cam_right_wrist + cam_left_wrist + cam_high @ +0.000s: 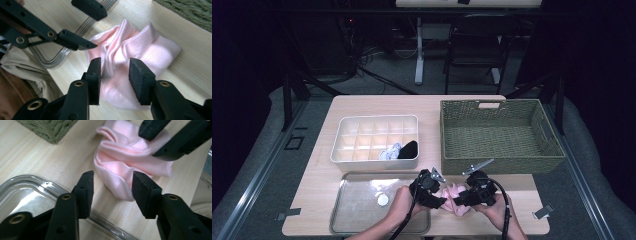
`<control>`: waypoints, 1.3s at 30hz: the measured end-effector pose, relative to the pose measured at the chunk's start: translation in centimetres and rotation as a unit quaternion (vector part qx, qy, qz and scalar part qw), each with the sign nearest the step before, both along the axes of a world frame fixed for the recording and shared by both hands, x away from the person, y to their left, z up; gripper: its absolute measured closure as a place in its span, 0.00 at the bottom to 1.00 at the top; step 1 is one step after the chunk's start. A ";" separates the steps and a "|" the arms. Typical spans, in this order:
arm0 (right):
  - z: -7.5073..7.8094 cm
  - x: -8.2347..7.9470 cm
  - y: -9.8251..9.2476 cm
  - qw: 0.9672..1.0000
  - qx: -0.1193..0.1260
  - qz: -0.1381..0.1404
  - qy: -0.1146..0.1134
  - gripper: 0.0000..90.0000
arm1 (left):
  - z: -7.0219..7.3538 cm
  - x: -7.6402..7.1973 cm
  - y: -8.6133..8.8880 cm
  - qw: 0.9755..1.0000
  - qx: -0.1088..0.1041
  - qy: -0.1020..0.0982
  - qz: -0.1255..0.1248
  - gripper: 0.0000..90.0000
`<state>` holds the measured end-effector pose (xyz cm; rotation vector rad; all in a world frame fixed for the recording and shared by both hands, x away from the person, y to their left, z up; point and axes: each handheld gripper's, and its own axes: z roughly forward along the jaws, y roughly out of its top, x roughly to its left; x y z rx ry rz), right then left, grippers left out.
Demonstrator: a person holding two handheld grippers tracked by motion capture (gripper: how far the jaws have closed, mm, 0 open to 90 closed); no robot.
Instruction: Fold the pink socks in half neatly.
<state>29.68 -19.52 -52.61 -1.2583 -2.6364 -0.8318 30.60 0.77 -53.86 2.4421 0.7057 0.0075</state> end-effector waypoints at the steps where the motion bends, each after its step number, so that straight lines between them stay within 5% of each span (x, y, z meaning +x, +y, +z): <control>1: 0.2 -0.1 -0.2 1.000 0.005 -0.004 -0.005 0.68 | 0.1 0.0 0.0 1.000 -0.003 0.001 0.002 0.55; 6: 0.8 -0.2 -1.8 0.999 0.014 -0.040 -0.018 0.66 | 0.1 0.1 -0.1 1.000 -0.006 0.005 0.006 0.49; 11: 0.1 -0.1 -2.9 0.998 -0.003 -0.069 -0.012 0.64 | -0.3 0.3 -0.4 1.000 -0.004 0.016 0.008 0.48; 22: -2.2 0.6 -2.5 0.997 -0.030 -0.061 0.040 0.70 | -1.3 0.6 -0.5 0.999 -0.002 0.048 0.012 0.57; 27: -2.6 0.6 -2.4 0.996 -0.011 -0.069 0.048 0.83 | -1.6 0.6 -0.5 0.998 -0.011 0.060 0.009 0.67; 39: -1.1 -0.1 -1.8 0.998 -0.031 -0.044 0.022 0.92 | -1.8 0.6 -0.4 0.998 -0.021 0.063 0.015 0.80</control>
